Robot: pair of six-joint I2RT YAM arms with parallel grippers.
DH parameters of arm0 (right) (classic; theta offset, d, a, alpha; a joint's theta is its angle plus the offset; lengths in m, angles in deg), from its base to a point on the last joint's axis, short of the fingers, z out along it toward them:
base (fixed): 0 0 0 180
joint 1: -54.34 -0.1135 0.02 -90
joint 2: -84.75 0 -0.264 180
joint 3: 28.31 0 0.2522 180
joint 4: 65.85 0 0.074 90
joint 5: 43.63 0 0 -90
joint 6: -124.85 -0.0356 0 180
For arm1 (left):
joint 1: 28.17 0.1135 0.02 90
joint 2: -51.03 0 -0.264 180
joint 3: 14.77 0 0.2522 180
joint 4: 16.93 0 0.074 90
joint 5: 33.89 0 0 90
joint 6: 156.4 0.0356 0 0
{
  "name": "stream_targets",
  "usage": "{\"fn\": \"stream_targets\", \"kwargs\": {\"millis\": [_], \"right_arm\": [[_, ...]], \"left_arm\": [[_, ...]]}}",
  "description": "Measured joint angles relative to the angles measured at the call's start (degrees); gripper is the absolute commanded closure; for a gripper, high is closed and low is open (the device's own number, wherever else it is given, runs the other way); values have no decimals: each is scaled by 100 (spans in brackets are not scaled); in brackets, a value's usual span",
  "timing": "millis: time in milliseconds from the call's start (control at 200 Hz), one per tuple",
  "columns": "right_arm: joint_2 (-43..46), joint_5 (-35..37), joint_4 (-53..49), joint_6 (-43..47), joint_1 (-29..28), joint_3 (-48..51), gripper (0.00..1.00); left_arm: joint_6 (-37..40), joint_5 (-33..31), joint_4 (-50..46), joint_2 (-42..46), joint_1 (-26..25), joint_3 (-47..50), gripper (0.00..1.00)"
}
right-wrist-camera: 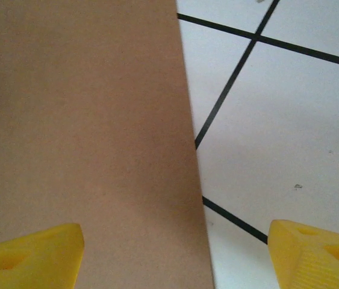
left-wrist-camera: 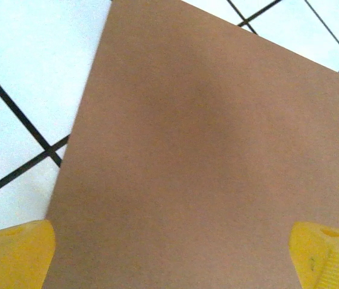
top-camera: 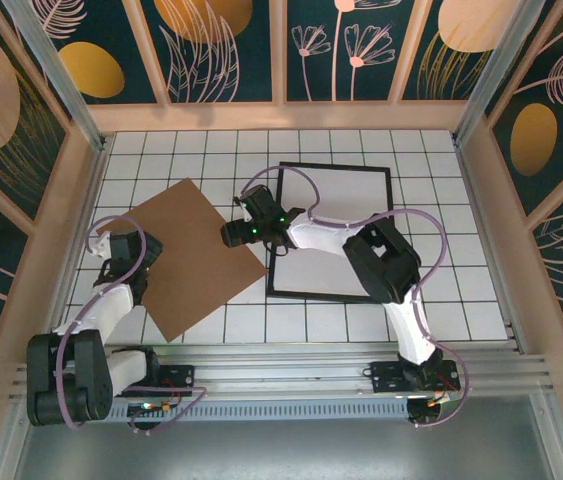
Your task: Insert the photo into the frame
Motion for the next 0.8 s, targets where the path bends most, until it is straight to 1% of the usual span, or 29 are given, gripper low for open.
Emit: {"fn": "stream_targets", "kwargs": {"millis": [195, 370, 510, 641, 801], "right_arm": [[-481, -68, -66, -186, 9, -492, 21], [-673, -297, -48, -354, 22, -581, 24], [-752, -619, -20, -511, 35, -693, 27], [-774, -713, -81, -619, 92, -754, 28], [-769, -807, -101, -822, 227, -752, 29]], "left_arm": [[-2, 33, 15, -505, 122, 13, 1], [44, 227, 140, -664, 125, 48, 2], [87, 557, 442, -739, 160, 68, 4], [140, 739, 776, -892, 225, 90, 7], [175, 1021, 1263, -1113, 267, 90, 8]]}}
